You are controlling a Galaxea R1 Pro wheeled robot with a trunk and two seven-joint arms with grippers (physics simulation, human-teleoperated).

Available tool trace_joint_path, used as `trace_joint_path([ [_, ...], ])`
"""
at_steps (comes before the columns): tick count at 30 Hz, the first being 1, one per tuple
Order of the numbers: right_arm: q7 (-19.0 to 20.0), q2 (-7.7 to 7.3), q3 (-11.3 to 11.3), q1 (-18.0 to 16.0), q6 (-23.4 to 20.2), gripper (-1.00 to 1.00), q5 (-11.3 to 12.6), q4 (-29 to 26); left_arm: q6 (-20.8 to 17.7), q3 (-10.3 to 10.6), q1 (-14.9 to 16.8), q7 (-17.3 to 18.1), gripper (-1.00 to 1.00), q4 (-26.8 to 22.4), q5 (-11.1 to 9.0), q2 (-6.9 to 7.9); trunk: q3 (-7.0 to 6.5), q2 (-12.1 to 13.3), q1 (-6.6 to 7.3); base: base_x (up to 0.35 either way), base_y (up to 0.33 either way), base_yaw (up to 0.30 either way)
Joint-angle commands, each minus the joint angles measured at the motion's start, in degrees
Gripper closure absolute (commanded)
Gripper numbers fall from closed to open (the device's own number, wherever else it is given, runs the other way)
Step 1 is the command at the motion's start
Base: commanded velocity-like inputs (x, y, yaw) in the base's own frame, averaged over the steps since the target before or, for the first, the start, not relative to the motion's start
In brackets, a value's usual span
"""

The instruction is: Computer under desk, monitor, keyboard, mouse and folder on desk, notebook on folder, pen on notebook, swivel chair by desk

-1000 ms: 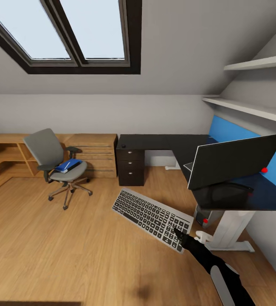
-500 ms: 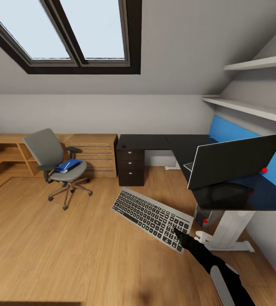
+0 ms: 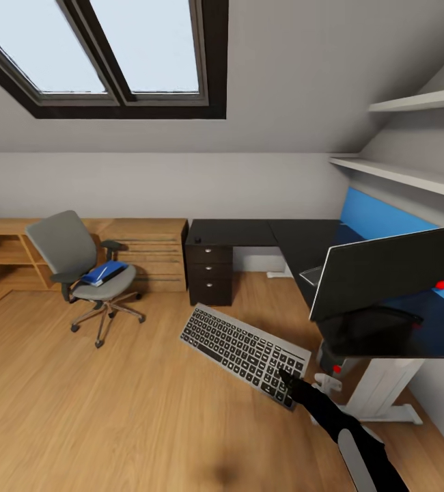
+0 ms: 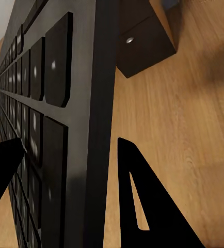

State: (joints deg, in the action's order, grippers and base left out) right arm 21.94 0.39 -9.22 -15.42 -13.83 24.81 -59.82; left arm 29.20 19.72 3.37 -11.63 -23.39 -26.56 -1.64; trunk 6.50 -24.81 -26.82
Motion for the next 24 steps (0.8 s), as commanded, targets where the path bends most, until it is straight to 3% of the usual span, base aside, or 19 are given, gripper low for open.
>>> trace_joint_path([
  [1,0.4,0.04,-0.2,0.0,-0.6,1.00,0.8,0.0,0.6,0.5,0.1,-0.5,-1.00,0.0,-0.2,0.16,0.11,-0.1,-0.06,0.311,0.000,0.000],
  [5,0.4,0.04,-0.2,0.0,-0.6,1.00,0.8,0.0,3.3,0.4,0.1,-0.6,-1.00,0.0,-0.2,0.79,0.11,-0.1,-0.06,0.325,0.011,0.000],
  [12,0.4,-0.01,-0.2,0.0,-0.6,1.00,0.8,0.0,4.2,0.4,0.1,-0.7,-1.00,0.2,-0.2,1.40,0.11,-0.1,-0.06,0.299,0.054,0.000],
  [18,0.4,-0.03,-0.2,0.0,-0.6,1.00,0.7,0.0,4.3,0.4,0.1,-0.7,-1.00,0.3,-0.3,2.81,0.11,-0.1,-0.06,0.089,-0.010,0.000],
  [24,0.4,-0.04,-0.3,0.0,-0.6,1.00,0.8,0.1,4.3,0.4,0.1,-0.7,-1.00,0.4,-0.3,3.09,0.11,-0.1,-0.06,0.127,-0.001,0.000],
])
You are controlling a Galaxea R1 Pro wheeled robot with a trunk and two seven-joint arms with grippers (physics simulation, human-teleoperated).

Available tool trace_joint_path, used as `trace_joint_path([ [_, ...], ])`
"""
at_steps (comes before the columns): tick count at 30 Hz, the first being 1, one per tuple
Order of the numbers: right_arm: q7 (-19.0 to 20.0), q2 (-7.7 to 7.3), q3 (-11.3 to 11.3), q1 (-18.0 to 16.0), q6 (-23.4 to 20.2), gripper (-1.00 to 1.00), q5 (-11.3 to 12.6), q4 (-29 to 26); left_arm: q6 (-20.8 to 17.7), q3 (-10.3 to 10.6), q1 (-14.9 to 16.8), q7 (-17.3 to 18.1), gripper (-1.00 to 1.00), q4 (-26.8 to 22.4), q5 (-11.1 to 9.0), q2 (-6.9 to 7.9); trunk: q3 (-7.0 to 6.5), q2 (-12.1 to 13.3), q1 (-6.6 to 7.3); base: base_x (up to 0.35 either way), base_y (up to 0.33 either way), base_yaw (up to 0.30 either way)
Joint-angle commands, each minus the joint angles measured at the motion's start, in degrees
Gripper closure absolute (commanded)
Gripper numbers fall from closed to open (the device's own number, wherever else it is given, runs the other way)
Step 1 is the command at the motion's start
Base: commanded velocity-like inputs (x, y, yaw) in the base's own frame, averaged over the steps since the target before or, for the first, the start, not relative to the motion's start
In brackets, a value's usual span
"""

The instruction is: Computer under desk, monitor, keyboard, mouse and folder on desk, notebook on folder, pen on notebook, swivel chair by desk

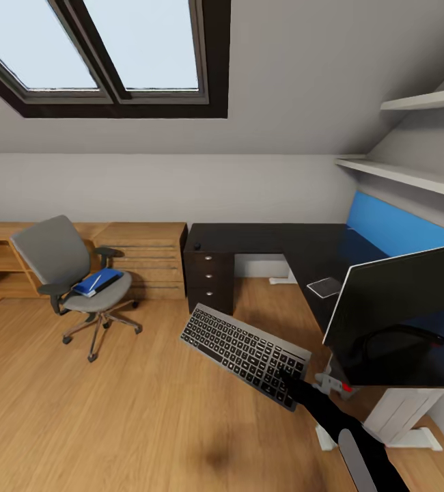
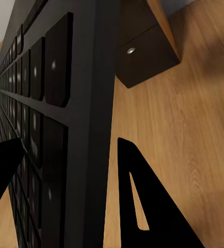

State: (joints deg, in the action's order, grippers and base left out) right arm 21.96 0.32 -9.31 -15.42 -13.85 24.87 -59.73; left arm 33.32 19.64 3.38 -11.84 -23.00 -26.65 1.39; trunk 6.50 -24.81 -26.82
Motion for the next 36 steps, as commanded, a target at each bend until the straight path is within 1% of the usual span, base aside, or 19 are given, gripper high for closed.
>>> trace_joint_path([
  [1,0.4,0.04,-0.2,0.0,-0.6,1.00,0.7,0.0,0.2,0.5,0.1,-0.5,-1.00,0.0,-0.2,0.08,0.12,-0.1,-0.06,0.278,0.000,0.000],
  [9,0.3,0.03,-0.2,0.0,-0.6,1.00,0.7,0.0,0.2,0.5,0.1,-0.5,-1.00,0.0,-0.2,0.04,0.12,-0.1,-0.06,0.289,0.000,0.000],
  [15,0.2,0.02,-0.2,0.0,-0.6,1.00,0.7,0.0,0.2,0.5,0.1,-0.4,-1.00,0.0,-0.3,0.02,0.12,-0.1,-0.06,0.185,0.058,0.000],
  [20,0.3,0.03,-0.2,0.0,-0.6,1.00,0.7,0.0,0.1,0.5,0.1,-0.1,-1.00,0.0,-0.3,0.02,0.12,-0.1,-0.06,0.057,0.275,-0.007],
  [24,0.3,0.03,-0.2,0.0,-0.6,1.00,0.7,0.0,0.1,0.6,0.1,-0.1,-1.00,0.0,-0.3,0.02,0.12,-0.1,-0.06,0.004,0.045,-0.136],
  [32,0.2,0.11,-0.3,0.0,-0.6,1.00,0.8,0.0,0.1,0.6,0.1,0.0,-1.00,0.0,-0.2,-0.06,0.12,-0.1,-0.06,0.001,0.006,-0.235],
  [36,0.2,0.19,-0.2,0.0,-0.6,1.00,0.8,0.0,0.1,0.6,0.1,0.0,-1.00,0.0,-0.2,-0.13,0.12,-0.1,-0.06,0.000,0.000,-0.094],
])
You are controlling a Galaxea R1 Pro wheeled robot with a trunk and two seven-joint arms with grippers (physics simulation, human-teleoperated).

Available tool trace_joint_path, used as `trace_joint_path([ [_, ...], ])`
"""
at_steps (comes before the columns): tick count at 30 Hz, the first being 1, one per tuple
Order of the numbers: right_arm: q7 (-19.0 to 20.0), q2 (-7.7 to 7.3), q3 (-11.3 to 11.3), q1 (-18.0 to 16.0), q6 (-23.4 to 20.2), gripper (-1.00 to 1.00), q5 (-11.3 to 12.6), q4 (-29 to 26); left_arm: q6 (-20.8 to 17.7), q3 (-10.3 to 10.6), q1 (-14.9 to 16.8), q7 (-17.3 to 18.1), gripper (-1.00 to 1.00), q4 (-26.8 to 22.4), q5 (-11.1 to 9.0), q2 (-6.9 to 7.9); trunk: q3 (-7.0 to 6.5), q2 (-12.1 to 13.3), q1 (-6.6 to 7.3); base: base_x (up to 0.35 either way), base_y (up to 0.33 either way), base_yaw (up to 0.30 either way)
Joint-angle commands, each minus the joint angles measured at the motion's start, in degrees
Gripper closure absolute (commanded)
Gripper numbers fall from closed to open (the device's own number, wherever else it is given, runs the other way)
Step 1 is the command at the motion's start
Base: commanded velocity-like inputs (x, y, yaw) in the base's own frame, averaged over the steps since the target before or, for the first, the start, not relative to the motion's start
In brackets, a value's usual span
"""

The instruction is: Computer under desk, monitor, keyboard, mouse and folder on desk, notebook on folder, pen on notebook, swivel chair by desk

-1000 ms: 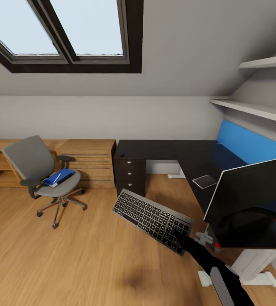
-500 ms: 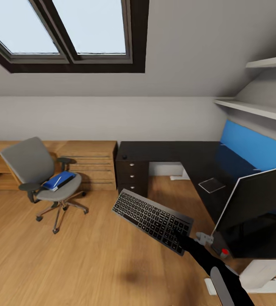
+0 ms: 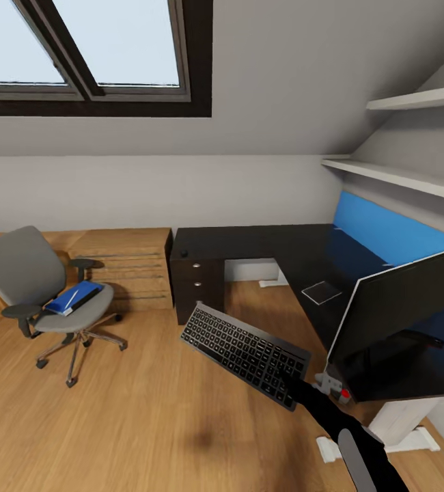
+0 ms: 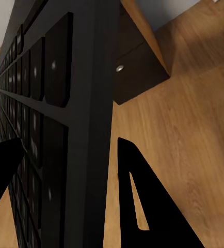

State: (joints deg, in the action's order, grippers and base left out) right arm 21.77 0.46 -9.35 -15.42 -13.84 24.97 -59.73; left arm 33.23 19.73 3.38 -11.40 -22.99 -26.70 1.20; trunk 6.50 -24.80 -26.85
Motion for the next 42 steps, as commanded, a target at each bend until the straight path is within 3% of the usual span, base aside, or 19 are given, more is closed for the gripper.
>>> trace_joint_path([
  [1,0.4,0.09,-0.2,-0.1,-0.6,1.00,0.7,0.0,0.2,0.5,0.0,-0.5,-1.00,0.0,-0.2,0.05,0.12,-0.1,-0.03,0.000,0.000,-0.027],
  [8,-0.5,0.30,-0.1,-0.1,1.6,1.00,0.6,0.1,0.2,0.5,0.0,-0.5,-1.00,0.0,-0.2,0.03,0.12,-0.1,-0.03,0.000,0.000,-0.009],
  [11,-1.4,0.29,-0.1,-0.1,9.3,1.00,0.6,2.2,0.2,0.6,0.0,-0.5,-1.00,0.0,-0.2,0.00,0.12,-0.1,-0.03,0.098,0.000,-0.001],
  [15,-1.4,0.24,0.0,-0.1,12.9,1.00,0.7,3.9,0.2,0.6,0.0,-0.5,-1.00,0.0,-0.2,-0.04,0.12,-0.1,-0.03,0.255,0.000,0.000],
  [42,-1.3,0.32,0.3,-0.1,13.8,1.00,0.8,4.6,0.2,0.6,0.0,-0.5,-1.00,0.0,-0.2,-0.06,0.12,-0.1,-0.03,0.179,0.044,0.000],
])
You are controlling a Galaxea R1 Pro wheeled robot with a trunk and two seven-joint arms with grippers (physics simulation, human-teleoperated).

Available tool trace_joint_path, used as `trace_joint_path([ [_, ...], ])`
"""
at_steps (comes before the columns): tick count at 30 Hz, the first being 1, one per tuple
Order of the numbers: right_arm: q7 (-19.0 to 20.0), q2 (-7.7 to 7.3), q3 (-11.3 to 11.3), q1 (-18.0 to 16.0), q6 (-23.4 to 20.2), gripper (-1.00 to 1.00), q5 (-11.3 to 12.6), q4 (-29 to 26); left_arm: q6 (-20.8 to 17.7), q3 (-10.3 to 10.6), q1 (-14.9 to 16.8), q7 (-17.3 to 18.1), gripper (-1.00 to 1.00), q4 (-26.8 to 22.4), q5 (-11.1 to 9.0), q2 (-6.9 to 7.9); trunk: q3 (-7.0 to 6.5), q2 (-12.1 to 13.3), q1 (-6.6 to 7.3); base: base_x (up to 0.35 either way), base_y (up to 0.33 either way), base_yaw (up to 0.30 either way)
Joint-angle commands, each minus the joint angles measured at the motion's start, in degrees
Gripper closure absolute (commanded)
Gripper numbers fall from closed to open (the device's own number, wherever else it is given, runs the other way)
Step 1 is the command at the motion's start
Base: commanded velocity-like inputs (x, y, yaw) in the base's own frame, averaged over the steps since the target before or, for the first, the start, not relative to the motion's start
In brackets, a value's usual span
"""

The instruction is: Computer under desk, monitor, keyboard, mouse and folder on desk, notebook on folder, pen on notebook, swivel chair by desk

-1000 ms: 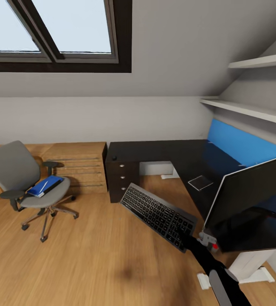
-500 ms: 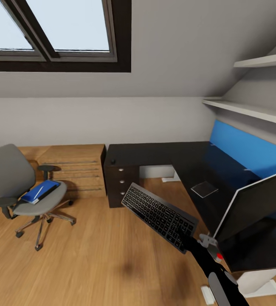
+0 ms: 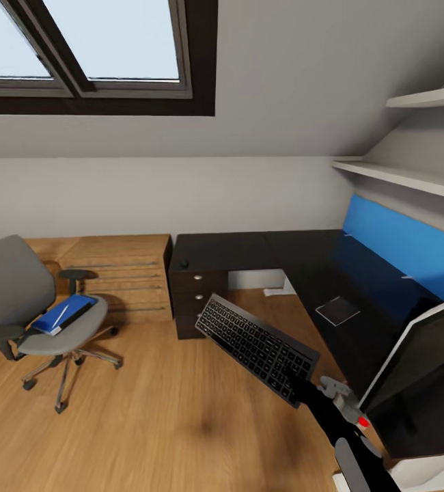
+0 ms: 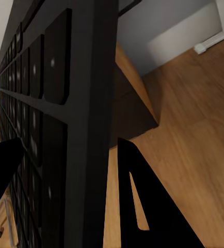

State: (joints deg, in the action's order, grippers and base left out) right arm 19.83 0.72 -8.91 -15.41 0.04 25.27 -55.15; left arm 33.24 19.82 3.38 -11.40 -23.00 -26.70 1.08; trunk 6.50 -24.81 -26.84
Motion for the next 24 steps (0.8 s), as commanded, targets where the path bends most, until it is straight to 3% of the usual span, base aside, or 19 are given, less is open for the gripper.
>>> trace_joint_path([
  [1,0.6,0.04,-0.2,-0.1,-0.1,1.00,0.5,0.0,0.2,0.5,0.1,-0.5,-1.00,0.0,-0.2,0.06,0.11,-0.1,-0.04,0.098,0.039,0.000],
  [24,0.6,-0.02,-0.2,-0.1,0.0,1.00,0.5,0.0,0.2,0.5,0.1,-0.5,-1.00,0.0,-0.2,-0.03,0.11,-0.1,-0.04,0.324,0.001,0.000],
])
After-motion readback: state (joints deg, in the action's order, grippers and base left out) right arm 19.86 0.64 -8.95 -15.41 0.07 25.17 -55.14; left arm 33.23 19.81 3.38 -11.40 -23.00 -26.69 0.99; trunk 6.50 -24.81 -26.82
